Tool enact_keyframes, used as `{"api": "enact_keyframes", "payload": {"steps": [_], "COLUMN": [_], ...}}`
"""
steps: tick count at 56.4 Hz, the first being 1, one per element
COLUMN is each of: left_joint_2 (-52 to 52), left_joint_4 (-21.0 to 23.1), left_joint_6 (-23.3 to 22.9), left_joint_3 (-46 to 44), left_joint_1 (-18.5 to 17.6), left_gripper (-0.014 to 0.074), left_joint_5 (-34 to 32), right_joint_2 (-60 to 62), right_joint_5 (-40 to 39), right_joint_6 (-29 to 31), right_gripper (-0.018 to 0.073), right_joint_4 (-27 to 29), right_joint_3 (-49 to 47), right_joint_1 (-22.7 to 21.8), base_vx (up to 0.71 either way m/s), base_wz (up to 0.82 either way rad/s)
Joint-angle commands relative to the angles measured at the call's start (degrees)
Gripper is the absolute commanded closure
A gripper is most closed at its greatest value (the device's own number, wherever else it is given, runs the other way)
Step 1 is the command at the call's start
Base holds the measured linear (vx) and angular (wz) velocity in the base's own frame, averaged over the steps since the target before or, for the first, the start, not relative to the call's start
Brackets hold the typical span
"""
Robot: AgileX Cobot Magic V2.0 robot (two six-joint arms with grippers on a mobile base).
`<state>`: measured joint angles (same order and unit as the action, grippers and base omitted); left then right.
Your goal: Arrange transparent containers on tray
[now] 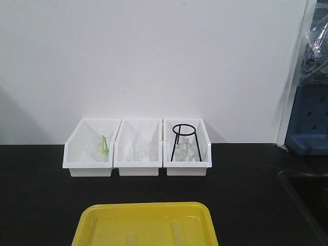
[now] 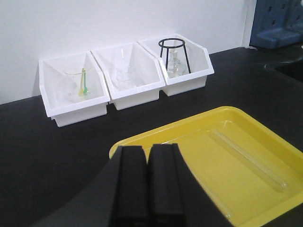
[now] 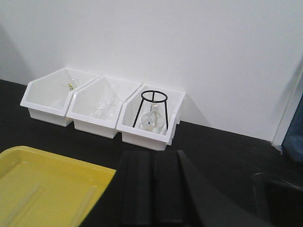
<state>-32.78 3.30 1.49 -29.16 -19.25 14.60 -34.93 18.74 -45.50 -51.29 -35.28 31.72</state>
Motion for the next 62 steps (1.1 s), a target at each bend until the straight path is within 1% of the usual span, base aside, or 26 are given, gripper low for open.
{"api": "enact_keyframes", "payload": {"steps": [1, 9, 15, 21, 30, 38, 44, 48, 62], "left_joint_2": [-0.10, -0.10, 1.85, 7.23, 18.16, 28.40, 34.53, 33.64, 33.39], "left_joint_4": [0.14, -0.10, -4.84, -6.08, -5.75, -4.46, -4.30, -4.51, -4.34], "left_joint_6": [-0.10, -0.10, -0.05, -0.10, -0.16, -0.22, -0.33, -0.41, -0.23], "left_joint_3": [-1.69, -1.62, -0.56, 4.45, 16.30, 25.58, 30.93, 30.76, 30.76], "left_joint_1": [-0.32, -0.27, 0.32, 1.92, 7.21, 11.88, 14.15, 14.80, 14.80], "left_gripper": [0.0602, 0.0602, 0.0602, 0.0602, 0.0602, 0.0602, 0.0602, 0.0602, 0.0602], "left_joint_5": [-4.30, -4.30, -6.08, -9.76, -14.60, -14.95, -16.09, -13.99, -13.44], "right_joint_2": [-0.01, -0.01, -0.01, -0.01, -0.01, -0.01, -0.01, -0.01, -0.07], "right_joint_5": [-2.76, -2.76, -2.76, -2.76, -2.76, -2.76, -2.76, -2.76, -3.03], "right_joint_6": [-0.03, -0.03, -0.03, -0.03, -0.03, 0.02, 0.02, 0.02, 0.01], "right_gripper": [0.0568, 0.0568, 0.0568, 0.0568, 0.0568, 0.0568, 0.0568, 0.0568, 0.0568], "right_joint_4": [-2.14, -2.14, -2.14, -2.21, -2.21, -2.21, -2.21, -2.21, -2.60], "right_joint_3": [-1.61, -1.61, -1.61, -1.61, -1.61, -1.61, -1.61, -1.61, -1.61], "right_joint_1": [-0.25, -0.25, -0.25, -0.25, -0.25, -0.25, -0.25, -0.25, -0.25], "base_vx": [0.00, 0.00, 0.00, 0.00, 0.00, 0.00, 0.00, 0.00, 0.00], "base_wz": [0.00, 0.00, 0.00, 0.00, 0.00, 0.00, 0.00, 0.00, 0.00]}}
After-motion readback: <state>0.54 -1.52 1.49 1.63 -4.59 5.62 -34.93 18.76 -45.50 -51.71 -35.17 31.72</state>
